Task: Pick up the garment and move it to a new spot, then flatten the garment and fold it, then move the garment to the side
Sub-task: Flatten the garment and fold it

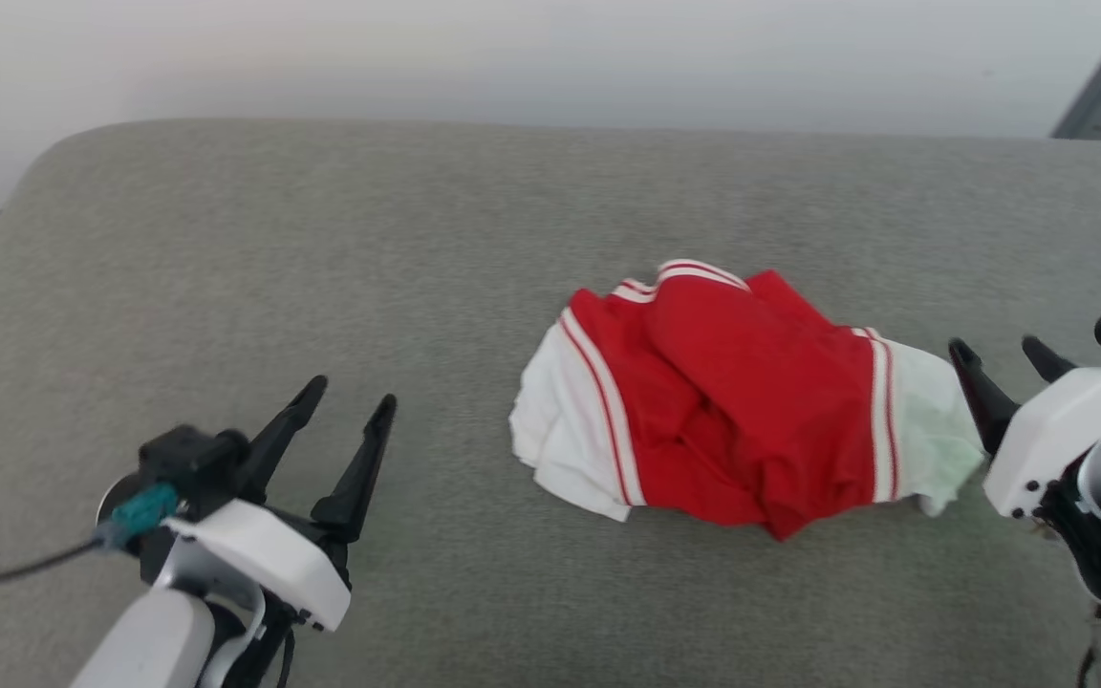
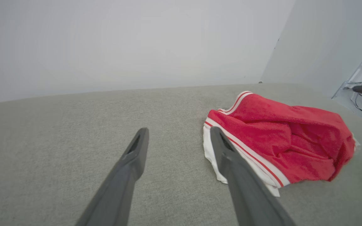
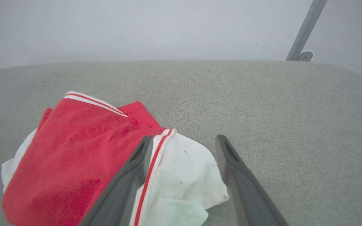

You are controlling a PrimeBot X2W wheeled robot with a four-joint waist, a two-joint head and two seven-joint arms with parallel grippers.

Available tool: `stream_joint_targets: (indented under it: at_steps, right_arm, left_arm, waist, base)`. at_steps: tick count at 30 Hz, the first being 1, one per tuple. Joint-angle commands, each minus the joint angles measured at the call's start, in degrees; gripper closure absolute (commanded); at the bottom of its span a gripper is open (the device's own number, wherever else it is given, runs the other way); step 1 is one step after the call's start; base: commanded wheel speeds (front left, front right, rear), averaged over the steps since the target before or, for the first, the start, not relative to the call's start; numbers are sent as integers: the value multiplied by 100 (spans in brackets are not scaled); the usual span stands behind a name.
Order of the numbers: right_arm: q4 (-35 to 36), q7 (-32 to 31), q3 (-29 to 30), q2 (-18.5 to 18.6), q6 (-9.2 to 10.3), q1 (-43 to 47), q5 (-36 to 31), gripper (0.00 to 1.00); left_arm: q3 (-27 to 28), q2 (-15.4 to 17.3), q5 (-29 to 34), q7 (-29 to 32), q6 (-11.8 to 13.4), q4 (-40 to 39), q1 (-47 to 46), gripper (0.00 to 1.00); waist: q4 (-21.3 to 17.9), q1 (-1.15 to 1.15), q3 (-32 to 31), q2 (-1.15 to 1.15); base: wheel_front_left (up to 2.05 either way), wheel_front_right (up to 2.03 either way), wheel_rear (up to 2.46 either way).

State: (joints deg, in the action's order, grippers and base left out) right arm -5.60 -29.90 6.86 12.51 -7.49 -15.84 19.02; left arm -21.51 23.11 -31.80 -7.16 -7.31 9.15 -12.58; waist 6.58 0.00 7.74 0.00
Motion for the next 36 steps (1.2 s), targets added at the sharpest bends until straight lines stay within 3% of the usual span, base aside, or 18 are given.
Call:
stream_joint_targets:
  at_steps: [1,7,12,21,31,32,33,34,36]
  right_arm:
    - [77,92,-16,-67,-1,-5,-30,0]
    - [631,899,-49,-460,-1,121,-156,0]
    - [965,1623,-41,-754,-1,271,-364,0]
    - [1203,2601,-296,-939,-1,516,-505,0]
    - [1089,2808,-436,-964,-1,603,-316,0]
    - [1077,2816,-446,-963,-1,582,-294,0]
    - [1063,2833,-456,-962,-1,566,-280,0]
    - [1050,2845,-465,-963,-1,550,-275,0]
    - [1038,2863,-454,-962,-1,493,-263,0]
  left_arm:
    - [-81,80,-68,84,-18,-21,-132,0]
    - [-826,575,-622,948,-17,-111,-703,0]
    - [-1323,777,-950,1810,-17,79,-1114,0]
    - [-1582,642,-1024,2840,198,987,-1587,0]
    - [-1902,328,-790,3580,558,2180,-2046,0]
    - [-1938,289,-779,3589,544,2298,-2094,30]
    - [-1967,243,-788,3587,505,2399,-2131,91]
    - [-2001,208,-782,3615,471,2502,-2156,100]
    - [-2036,129,-773,3511,378,2594,-2220,100]
  waist:
    - [-176,0,-18,0]
    - [-661,0,-22,0]
    - [-1017,0,20,0]
    - [-1522,0,267,0]
    - [-1668,0,549,0]
    - [-1664,0,568,0]
    - [-1656,0,582,0]
    - [-1645,0,592,0]
    - [-1608,0,612,0]
  base:
    - [0,0,0]
    - [0,0,0]
    - [0,0,0]
    - [0,0,0]
    - [0,0,0]
    - [0,0,0]
    - [0,0,0]
    - [0,0,0]
    - [0,0,0]
